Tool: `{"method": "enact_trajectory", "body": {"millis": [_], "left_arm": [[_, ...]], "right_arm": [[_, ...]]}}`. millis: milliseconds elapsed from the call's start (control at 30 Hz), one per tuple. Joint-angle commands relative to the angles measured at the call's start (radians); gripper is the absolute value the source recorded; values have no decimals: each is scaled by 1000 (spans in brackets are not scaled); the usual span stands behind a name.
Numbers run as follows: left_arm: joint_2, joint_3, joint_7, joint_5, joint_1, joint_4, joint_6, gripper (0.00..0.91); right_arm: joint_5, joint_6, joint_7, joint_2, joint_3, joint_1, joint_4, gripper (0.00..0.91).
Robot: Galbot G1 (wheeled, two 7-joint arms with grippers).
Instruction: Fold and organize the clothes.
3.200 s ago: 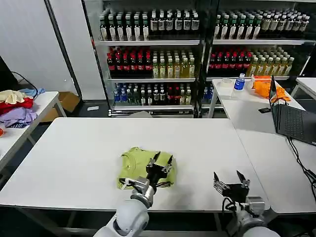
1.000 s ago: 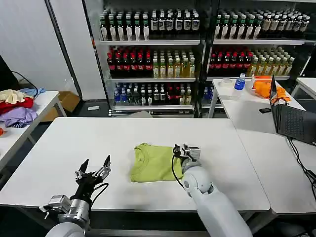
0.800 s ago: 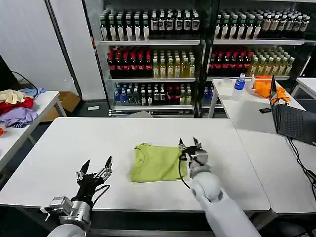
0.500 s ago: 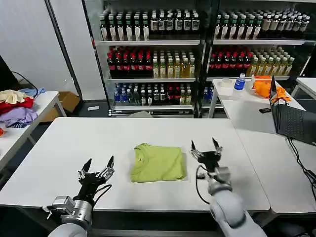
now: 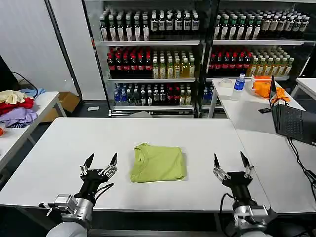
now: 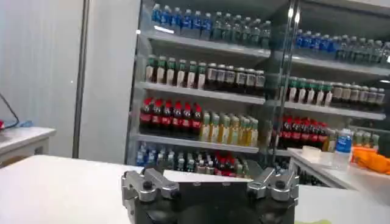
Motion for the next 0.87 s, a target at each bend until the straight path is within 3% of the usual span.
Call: {"method": "enact_trajectory", "body": {"millis": [33, 667, 867], "left_arm": [[18, 7, 7, 37, 15, -27, 2, 907], [36, 18, 60, 76, 35, -67, 14, 907], [42, 17, 62, 94, 40, -75, 13, 907]], "right_arm": [[-125, 43, -37, 89, 91, -221, 145, 907], [-152, 31, -23, 144, 127, -280, 227, 907], [-120, -14, -22, 162, 114, -278, 230, 907]]}}
